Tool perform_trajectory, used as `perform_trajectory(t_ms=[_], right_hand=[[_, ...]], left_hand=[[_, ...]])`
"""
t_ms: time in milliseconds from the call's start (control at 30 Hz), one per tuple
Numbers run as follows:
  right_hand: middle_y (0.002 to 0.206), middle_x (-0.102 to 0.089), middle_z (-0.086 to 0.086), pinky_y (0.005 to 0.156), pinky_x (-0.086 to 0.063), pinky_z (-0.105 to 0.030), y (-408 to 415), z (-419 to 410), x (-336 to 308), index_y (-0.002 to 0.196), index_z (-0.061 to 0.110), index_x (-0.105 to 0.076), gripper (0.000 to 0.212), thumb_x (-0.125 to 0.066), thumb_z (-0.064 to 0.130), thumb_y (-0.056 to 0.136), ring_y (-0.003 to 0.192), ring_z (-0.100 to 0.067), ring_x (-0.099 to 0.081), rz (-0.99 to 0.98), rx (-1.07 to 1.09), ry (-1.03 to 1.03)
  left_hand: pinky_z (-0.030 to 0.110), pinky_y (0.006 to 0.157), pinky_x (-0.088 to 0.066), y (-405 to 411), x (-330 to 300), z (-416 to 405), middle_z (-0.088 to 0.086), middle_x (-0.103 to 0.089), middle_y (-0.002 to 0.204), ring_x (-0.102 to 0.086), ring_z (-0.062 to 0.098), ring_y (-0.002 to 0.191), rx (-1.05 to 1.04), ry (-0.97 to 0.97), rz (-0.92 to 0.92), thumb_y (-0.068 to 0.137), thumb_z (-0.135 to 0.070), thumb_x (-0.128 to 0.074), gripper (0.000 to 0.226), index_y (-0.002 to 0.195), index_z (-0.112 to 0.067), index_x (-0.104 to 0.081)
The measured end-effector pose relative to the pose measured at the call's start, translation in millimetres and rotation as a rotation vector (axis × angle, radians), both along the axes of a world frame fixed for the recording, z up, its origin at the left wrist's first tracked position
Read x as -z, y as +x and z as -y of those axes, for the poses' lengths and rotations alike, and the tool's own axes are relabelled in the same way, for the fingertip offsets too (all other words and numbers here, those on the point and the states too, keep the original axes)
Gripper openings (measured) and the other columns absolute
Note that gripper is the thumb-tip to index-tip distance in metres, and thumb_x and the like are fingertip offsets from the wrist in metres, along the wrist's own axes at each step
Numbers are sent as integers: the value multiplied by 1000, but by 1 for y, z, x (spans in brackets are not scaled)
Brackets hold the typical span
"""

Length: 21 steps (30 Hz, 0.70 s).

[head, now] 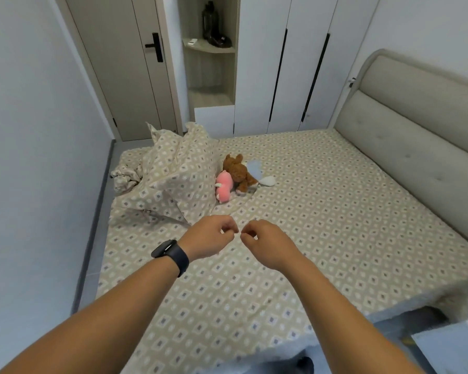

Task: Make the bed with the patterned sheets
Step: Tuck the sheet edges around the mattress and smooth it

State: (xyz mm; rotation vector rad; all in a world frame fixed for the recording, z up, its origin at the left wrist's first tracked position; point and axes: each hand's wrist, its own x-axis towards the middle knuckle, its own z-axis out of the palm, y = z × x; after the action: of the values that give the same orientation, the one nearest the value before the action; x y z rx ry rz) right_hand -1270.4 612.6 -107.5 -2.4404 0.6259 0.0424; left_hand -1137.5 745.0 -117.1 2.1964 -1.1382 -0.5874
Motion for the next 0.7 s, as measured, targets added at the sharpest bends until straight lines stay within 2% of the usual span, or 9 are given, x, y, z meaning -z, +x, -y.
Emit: perform_trajectory(t_ms=[100,267,500,600,633,700], right_hand=[[113,-61,7,84,-54,-41,6,89,12,113,29,-65,24,-49,41,101,98,-16,-60,-6,-66,-52],[111,-59,6,83,-53,-43,11,191,-6,111,28,-64,22,-49,40,101,98,-18,-59,-52,-193,-88],[107,-63,7,80,-55,-43,32,262,-11,104,28,-66,19,-50,38,99,93,-18,-60,15,-224,-65],[107,-63,7,80,-55,-43,38,289,-7,104,27,-66,19,-51,37,99,93,-17,-60,-21,-246,-61],[107,-63,6,79,-55,-43,40,296,-4,104,26,-66,19,-50,37,99,92,-18,-60,-28,-250,-63],[107,-63,7,78,-55,-42,48,314,-2,104,26,-66,19,-51,35,98,91,-18,-60,-47,-237,-73]], left_hand=[[33,80,-54,-4,8,74,-15,-68,98,-63,8,85,-102,32,-10,96,-24,-57,17,103,-28,-72],[31,81,-50,-13,-13,164,-7,-68,102,-62,11,91,-195,99,-12,97,-20,-57,18,106,-22,-72],[31,81,-47,6,-16,223,-6,-68,101,-62,15,93,-310,149,24,96,-20,-57,17,103,-23,-72],[34,83,-50,23,-7,253,-1,-69,104,-62,20,96,-372,141,-3,96,-21,-57,17,102,-21,-73],[34,81,-51,27,-5,260,0,-69,100,-62,21,93,-394,125,-12,95,-21,-57,15,98,-21,-72],[29,66,-45,38,3,278,-3,-65,84,-59,19,80,-450,88,-39,95,-20,-58,14,84,-22,-67]])
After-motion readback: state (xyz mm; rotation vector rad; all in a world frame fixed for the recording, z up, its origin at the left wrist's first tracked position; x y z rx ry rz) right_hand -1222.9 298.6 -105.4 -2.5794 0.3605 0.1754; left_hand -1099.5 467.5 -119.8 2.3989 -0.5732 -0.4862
